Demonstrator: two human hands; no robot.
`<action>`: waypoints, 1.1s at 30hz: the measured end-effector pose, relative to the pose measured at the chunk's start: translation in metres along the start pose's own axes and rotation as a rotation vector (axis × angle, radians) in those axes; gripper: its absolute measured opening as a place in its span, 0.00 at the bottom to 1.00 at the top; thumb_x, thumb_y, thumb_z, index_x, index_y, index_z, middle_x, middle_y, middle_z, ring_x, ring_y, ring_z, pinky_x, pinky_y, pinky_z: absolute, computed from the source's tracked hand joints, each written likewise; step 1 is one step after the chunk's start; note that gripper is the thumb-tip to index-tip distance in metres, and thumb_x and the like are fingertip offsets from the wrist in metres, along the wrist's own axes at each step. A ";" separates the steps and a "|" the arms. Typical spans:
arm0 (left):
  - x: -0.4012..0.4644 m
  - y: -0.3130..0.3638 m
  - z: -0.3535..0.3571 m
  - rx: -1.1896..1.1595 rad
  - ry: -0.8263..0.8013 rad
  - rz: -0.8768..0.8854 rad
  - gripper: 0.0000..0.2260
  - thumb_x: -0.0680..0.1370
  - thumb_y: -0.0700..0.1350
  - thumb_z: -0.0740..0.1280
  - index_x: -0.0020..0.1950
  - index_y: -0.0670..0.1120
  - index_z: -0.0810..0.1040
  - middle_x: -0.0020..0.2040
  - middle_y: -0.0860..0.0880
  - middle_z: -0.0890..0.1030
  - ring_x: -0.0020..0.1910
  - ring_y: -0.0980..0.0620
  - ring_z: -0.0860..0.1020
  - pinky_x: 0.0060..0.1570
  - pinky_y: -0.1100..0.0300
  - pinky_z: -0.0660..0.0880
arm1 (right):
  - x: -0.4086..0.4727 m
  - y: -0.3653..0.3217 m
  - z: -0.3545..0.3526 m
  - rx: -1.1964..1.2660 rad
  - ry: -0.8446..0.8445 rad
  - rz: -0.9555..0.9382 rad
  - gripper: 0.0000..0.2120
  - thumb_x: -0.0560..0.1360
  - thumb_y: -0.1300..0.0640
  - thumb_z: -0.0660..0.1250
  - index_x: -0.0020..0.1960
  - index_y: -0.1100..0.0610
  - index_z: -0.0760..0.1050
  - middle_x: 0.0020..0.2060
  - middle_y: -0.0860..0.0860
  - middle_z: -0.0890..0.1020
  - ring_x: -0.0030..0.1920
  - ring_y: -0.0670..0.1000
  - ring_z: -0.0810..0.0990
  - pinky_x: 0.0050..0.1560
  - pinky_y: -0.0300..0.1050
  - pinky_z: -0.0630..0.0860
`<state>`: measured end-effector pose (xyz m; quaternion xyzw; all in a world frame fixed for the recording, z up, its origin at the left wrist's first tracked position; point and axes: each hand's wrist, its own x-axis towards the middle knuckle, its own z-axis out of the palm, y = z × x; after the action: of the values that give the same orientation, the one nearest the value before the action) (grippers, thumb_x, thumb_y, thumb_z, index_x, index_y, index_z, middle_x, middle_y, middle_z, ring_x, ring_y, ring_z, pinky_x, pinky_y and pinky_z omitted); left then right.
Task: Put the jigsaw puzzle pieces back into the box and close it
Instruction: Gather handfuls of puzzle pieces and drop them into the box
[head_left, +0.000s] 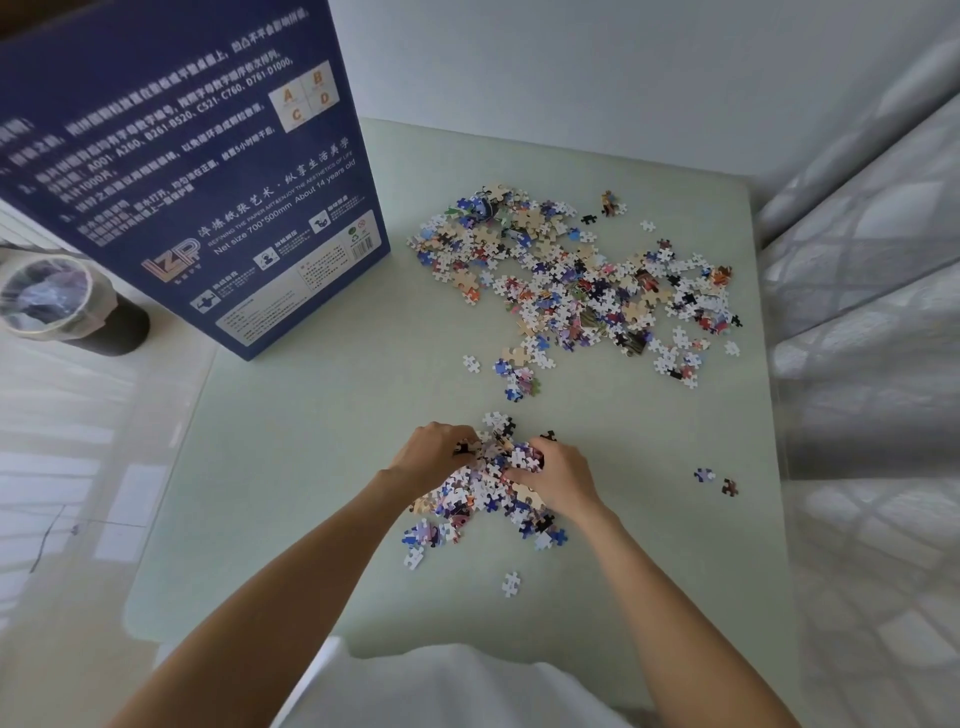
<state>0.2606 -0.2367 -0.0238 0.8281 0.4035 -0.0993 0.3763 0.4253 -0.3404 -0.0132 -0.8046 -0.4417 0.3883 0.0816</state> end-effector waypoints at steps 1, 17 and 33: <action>-0.001 0.000 -0.002 -0.006 0.014 -0.004 0.09 0.78 0.46 0.66 0.57 0.46 0.77 0.52 0.47 0.82 0.48 0.48 0.80 0.48 0.58 0.74 | -0.001 0.000 -0.001 0.010 0.016 0.001 0.28 0.70 0.44 0.70 0.65 0.58 0.72 0.58 0.54 0.79 0.55 0.55 0.78 0.53 0.47 0.73; -0.054 0.005 -0.078 -0.068 0.463 0.092 0.06 0.76 0.48 0.68 0.51 0.49 0.80 0.46 0.53 0.83 0.41 0.54 0.80 0.40 0.62 0.76 | -0.024 -0.048 -0.061 0.115 0.224 -0.189 0.25 0.72 0.47 0.70 0.63 0.61 0.74 0.56 0.54 0.81 0.53 0.52 0.80 0.55 0.41 0.74; -0.117 0.004 -0.367 0.311 1.255 0.036 0.09 0.78 0.48 0.65 0.55 0.46 0.78 0.51 0.46 0.83 0.46 0.46 0.81 0.40 0.57 0.73 | -0.006 -0.256 -0.203 0.395 0.220 -0.666 0.15 0.70 0.51 0.72 0.53 0.56 0.77 0.45 0.45 0.81 0.42 0.40 0.78 0.42 0.31 0.71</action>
<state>0.1361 -0.0495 0.2888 0.7803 0.5136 0.3528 -0.0536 0.3990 -0.1495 0.2513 -0.6231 -0.5837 0.3298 0.4028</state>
